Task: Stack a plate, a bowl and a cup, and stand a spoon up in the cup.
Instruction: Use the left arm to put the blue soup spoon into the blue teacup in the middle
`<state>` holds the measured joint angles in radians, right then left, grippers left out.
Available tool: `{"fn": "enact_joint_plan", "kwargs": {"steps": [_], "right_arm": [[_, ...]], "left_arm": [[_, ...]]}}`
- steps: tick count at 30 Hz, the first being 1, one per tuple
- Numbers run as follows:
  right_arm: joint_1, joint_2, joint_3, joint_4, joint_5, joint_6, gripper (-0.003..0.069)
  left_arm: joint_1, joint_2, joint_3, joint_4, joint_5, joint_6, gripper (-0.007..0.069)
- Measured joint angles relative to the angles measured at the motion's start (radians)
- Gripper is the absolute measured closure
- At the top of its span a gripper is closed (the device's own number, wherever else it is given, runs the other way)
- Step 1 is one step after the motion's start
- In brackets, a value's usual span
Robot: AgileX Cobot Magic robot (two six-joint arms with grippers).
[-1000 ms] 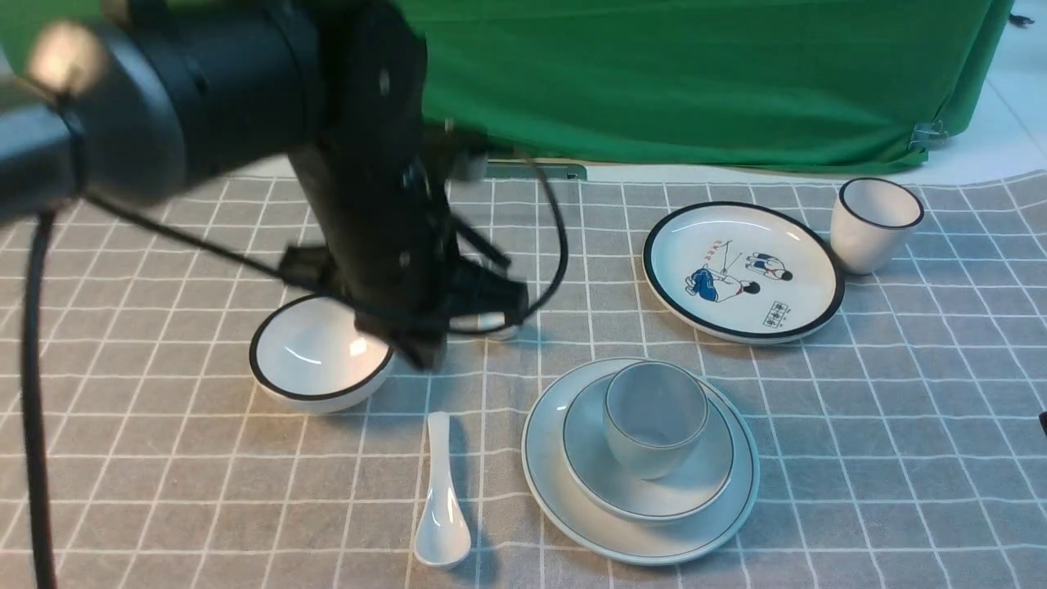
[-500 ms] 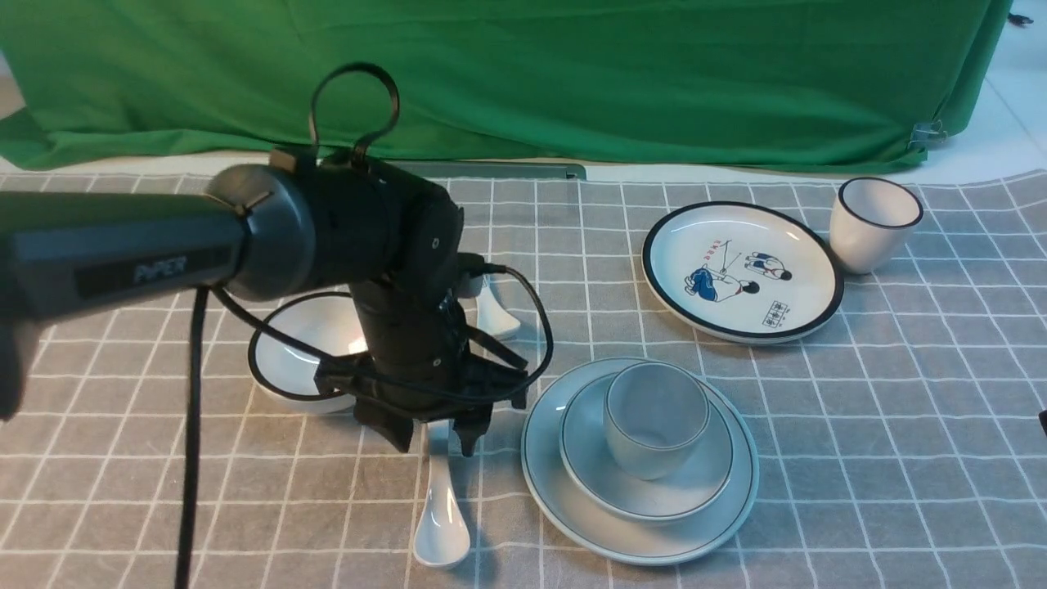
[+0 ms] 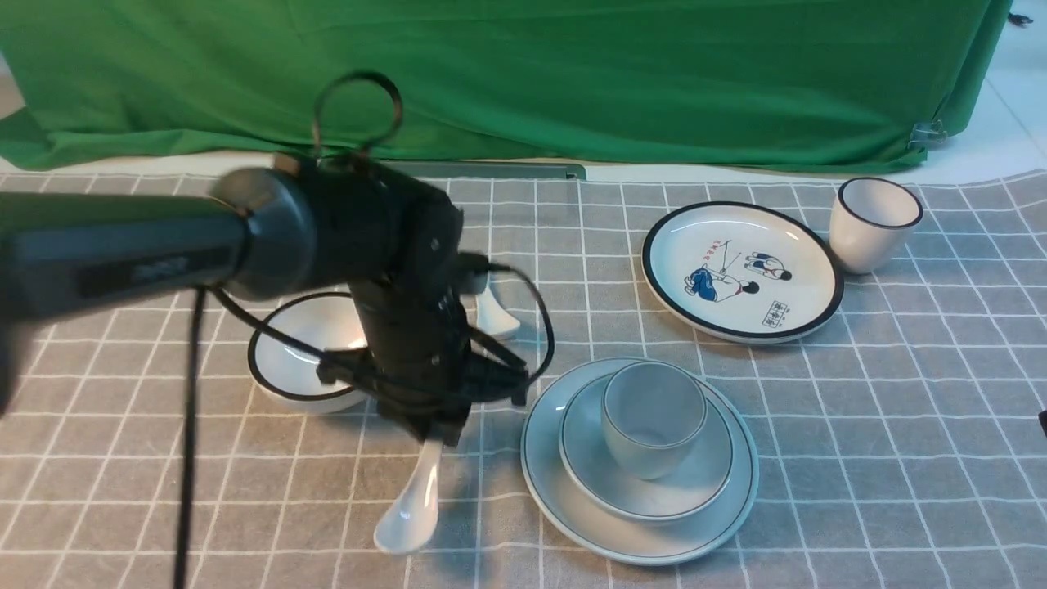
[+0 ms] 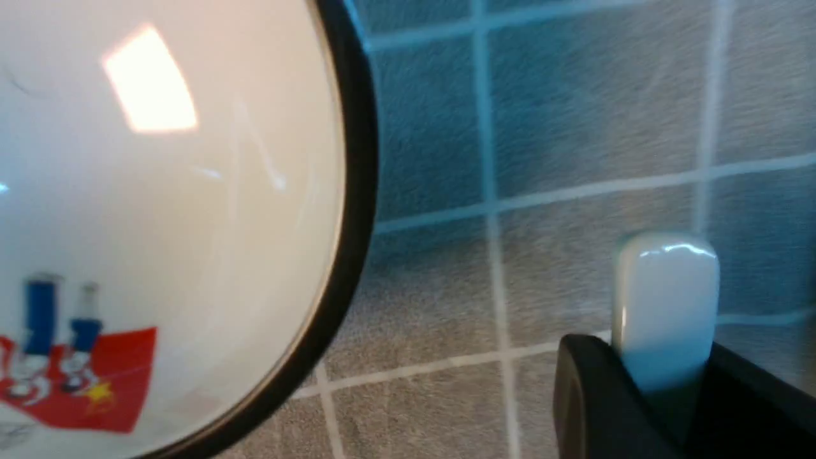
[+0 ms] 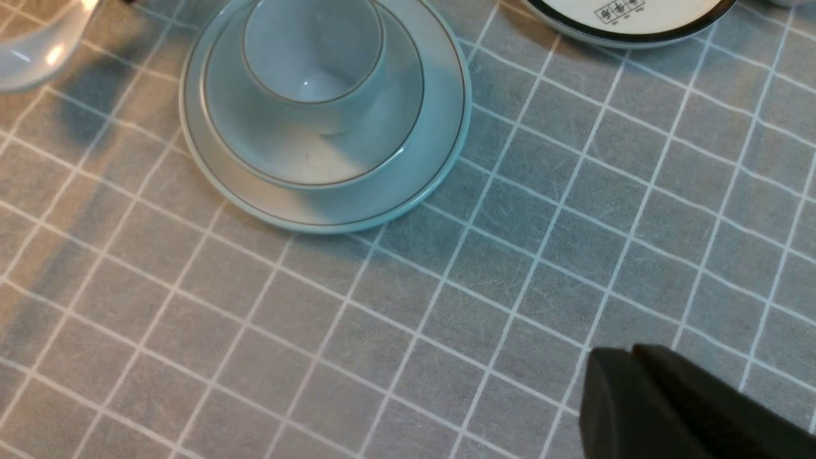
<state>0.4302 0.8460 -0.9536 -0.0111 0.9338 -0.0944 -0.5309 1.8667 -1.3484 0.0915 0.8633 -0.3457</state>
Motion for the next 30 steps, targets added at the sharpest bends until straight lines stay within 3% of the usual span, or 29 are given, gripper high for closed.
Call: {"fn": "enact_joint_plan", "kwargs": {"steps": [2, 6, 10, 11, 13, 18, 30], "right_arm": [[0.0, 0.0, 0.0, 0.0, 0.0, 0.0, 0.0601], [0.0, 0.0, 0.0, 0.0, -0.002, -0.001, 0.0596], [0.0, 0.0, 0.0, 0.0, -0.004, -0.001, 0.0592], [0.0, 0.0, 0.0, 0.0, -0.004, -0.001, 0.0592], [0.0, 0.0, 0.0, 0.0, -0.004, -0.001, 0.059], [0.0, 0.0, 0.0, 0.0, -0.003, -0.001, 0.0589], [0.0, 0.0, 0.0, 0.002, -0.003, -0.001, 0.0589]], "left_arm": [[-0.01, -0.043, 0.0, 0.005, -0.033, 0.011, 0.0506], [-0.075, -0.184, 0.003, 0.009, -0.272, 0.064, 0.0506], [-0.181, -0.257, 0.058, 0.011, -0.631, 0.076, 0.0506], [-0.184, -0.257, 0.068, 0.011, -0.631, 0.075, 0.0506], [-0.217, -0.251, 0.146, 0.012, -0.844, 0.075, 0.0506], [-0.226, -0.21, 0.271, 0.015, -1.145, 0.075, 0.0506], [-0.226, -0.109, 0.321, 0.031, -1.326, 0.072, 0.0506]]}}
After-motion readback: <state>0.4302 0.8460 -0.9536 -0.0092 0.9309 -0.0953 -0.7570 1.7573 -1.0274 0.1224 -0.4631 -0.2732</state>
